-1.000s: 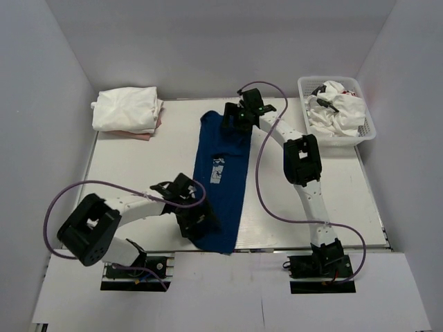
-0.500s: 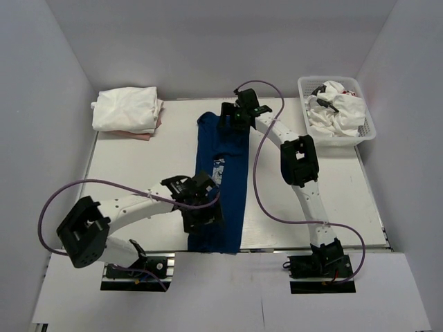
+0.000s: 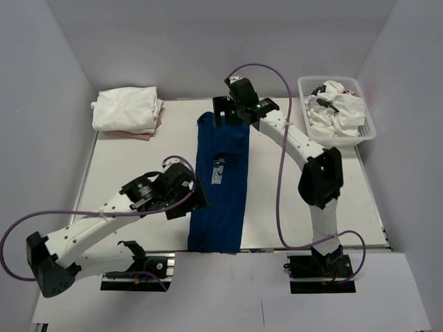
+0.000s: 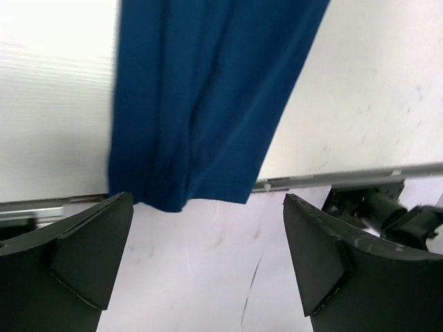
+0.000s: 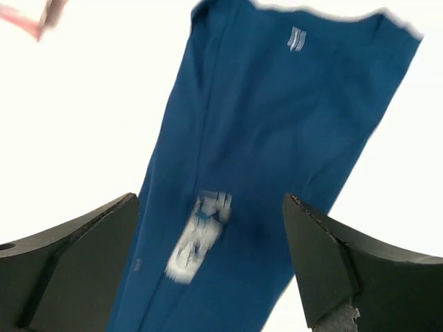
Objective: Fold and stack the t-shirts
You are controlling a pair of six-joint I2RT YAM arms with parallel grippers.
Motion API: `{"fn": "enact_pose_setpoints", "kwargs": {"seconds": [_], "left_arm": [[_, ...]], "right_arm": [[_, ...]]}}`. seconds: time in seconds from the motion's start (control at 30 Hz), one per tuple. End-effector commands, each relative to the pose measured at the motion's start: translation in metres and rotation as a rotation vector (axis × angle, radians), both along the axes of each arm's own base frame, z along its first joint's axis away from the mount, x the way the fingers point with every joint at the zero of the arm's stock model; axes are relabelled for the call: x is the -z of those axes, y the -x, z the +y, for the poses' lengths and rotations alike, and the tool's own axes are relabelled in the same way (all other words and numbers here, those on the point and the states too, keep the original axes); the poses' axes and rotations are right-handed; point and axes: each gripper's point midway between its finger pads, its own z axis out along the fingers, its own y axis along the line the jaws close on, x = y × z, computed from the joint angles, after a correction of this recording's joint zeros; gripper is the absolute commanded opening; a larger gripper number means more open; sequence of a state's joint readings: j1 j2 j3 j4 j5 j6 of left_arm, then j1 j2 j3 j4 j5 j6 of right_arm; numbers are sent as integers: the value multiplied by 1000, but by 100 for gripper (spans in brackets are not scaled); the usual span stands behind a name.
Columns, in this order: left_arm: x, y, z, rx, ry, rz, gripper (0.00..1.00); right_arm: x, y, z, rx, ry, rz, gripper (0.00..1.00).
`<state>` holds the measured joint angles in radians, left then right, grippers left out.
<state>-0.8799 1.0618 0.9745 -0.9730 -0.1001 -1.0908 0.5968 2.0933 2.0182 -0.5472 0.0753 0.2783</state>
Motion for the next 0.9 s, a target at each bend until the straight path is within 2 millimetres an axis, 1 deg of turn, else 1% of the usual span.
{"fn": "enact_pose_setpoints", "kwargs": {"seconds": [0.0,0.03,0.07,0.1,0.17,0.2,0.23,0.33,0.37,0.4,0.43,0.47,0.53,0.57,0.6,0.63,0.67,0.7,0.73,0.77,0.8,0.83,0.87], "left_arm": [[-7,-1,36,-122,-58,-57,99],[-5,2,39,-130,-57,-53,99],[-7,4,46,-138,-59,-68,99],[-10,3,48,-145,-53,-85,99],[-5,6,54,-150,-66,-85,99],[-6,7,55,-150,-59,-91,99],[-3,8,57,-150,-61,-89,99],[5,11,59,-149,-80,-76,99],[8,10,59,-149,-82,-74,99],[14,10,59,-148,-95,-65,99],[16,10,59,-147,-105,-58,99],[19,10,58,-147,-106,-57,99],[24,9,58,-146,-126,-43,99],[25,9,58,-145,-133,-37,99],[28,9,58,-137,-150,-31,99],[28,8,59,-142,-156,-38,99],[30,6,57,-128,-163,-42,99],[28,2,53,-130,-145,-54,99],[28,-1,52,-123,-154,-66,99],[31,-2,52,-109,-158,-73,99],[30,-7,46,-103,-145,-88,99],[29,-7,43,-89,-134,-94,99],[35,-8,40,-71,-148,-78,99]], "right_arm": [[48,53,-22,74,108,155,90],[66,67,-29,79,138,192,90],[72,76,-26,78,142,207,90],[85,86,-29,79,171,234,90],[96,95,-29,77,214,251,90],[98,98,-29,77,229,259,90],[112,102,-29,77,254,287,90],[131,106,-26,77,258,335,90],[146,108,-24,67,267,368,90],[151,107,-25,66,277,374,90],[150,102,-25,81,276,374,90],[167,101,-30,91,314,397,90],[169,93,-34,115,321,404,90],[180,92,-37,120,333,422,90],[183,88,-36,122,326,423,90],[186,81,-37,134,313,421,90],[187,75,-41,146,306,421,90],[189,67,-40,157,300,416,90],[189,54,-43,173,289,412,90],[190,51,-41,161,279,421,90],[193,41,-35,158,265,421,90],[190,34,-34,159,255,416,90],[167,17,-20,127,196,371,90]]}}
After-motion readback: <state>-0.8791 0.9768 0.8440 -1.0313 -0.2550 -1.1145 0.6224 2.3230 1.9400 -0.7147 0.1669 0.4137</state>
